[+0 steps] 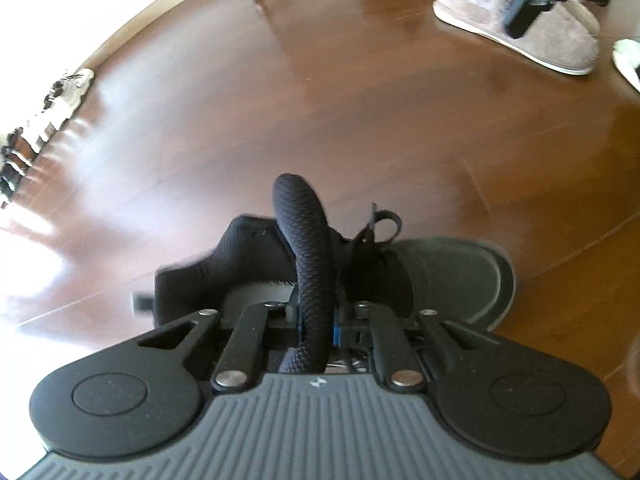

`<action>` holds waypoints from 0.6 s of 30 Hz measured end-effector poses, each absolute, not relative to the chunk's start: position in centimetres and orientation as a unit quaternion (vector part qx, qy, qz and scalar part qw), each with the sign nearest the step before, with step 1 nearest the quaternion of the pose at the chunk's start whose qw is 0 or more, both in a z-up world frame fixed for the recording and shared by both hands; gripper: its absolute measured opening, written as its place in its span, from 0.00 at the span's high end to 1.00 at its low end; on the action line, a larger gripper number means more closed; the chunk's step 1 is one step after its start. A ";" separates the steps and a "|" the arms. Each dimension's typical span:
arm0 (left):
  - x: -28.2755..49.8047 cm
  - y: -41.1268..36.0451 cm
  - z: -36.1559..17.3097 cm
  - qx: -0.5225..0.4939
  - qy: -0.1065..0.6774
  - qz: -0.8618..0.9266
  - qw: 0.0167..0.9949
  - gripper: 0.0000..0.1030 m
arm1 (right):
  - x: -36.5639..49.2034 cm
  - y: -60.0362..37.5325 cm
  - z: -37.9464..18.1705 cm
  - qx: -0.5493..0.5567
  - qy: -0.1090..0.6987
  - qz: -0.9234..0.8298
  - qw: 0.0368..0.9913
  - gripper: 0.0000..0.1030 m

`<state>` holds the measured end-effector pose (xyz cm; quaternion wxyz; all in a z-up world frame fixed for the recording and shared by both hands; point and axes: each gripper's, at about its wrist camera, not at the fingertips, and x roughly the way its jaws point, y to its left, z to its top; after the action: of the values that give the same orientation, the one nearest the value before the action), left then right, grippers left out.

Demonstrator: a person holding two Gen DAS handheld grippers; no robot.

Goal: Organize scattered shoes
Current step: 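Carry the black sneaker with the left tool toward its mate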

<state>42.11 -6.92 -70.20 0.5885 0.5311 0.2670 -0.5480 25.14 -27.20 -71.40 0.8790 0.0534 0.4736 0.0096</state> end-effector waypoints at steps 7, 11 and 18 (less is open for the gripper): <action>41.6 -10.8 -69.2 0.546 0.242 -0.540 0.592 0.88 | 24.0 -30.8 -72.9 0.078 0.461 0.009 0.884 0.16; 41.4 -16.1 -69.8 0.574 0.216 -0.533 0.584 0.88 | 22.2 -33.6 -73.6 0.098 0.453 0.000 0.886 0.16; 40.2 -26.6 -71.8 0.591 0.185 -0.534 0.576 0.88 | 17.3 -40.4 -73.5 0.124 0.432 -0.030 0.893 0.16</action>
<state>40.22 -26.59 -71.77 0.5758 0.5907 0.1853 -0.5341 17.32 -40.42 -73.48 0.8928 0.1236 0.4320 -0.0303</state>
